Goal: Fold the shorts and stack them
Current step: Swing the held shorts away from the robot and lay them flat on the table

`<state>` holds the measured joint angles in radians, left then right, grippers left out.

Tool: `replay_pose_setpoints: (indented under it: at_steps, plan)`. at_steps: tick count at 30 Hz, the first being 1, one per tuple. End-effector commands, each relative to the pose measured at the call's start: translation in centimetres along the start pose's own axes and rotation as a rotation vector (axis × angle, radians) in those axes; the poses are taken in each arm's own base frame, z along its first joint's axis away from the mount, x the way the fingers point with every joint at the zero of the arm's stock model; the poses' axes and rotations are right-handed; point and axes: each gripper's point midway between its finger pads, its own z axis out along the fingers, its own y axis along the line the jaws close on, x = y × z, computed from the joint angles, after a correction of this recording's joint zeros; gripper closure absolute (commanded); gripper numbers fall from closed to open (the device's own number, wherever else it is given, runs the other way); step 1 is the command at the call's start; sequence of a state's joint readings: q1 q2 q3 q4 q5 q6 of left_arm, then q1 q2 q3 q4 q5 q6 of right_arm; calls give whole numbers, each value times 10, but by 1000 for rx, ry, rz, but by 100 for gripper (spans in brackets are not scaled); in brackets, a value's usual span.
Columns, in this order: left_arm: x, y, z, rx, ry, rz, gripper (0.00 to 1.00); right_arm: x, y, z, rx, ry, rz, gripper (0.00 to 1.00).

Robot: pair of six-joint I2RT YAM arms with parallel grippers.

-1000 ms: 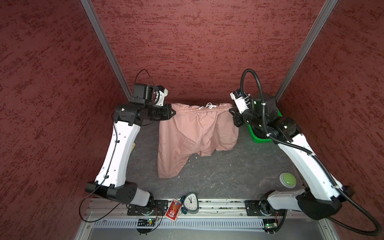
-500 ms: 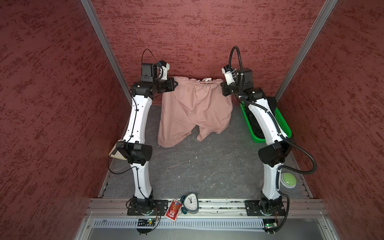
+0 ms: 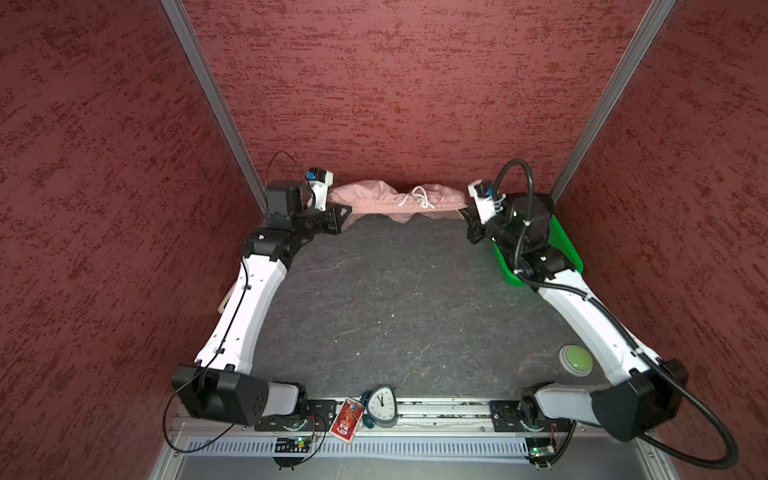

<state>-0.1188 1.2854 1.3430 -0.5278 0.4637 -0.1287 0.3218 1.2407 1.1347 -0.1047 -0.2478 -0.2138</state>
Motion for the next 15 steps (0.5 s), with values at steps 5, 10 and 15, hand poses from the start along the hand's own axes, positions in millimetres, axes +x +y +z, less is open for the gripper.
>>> replay_pose_setpoints:
  at_steps: [5, 10, 15]
  plan:
    - [115, 62, -22, -347, 73, -250, 100, 78, 44, -49, 49, 27, 152, 67]
    - [195, 45, -41, -333, 242, -457, 13, 88, 73, -80, -21, 75, 254, 38]
    - [234, 46, -68, -415, 338, -541, 1, 86, 72, -90, -11, 78, 267, 22]
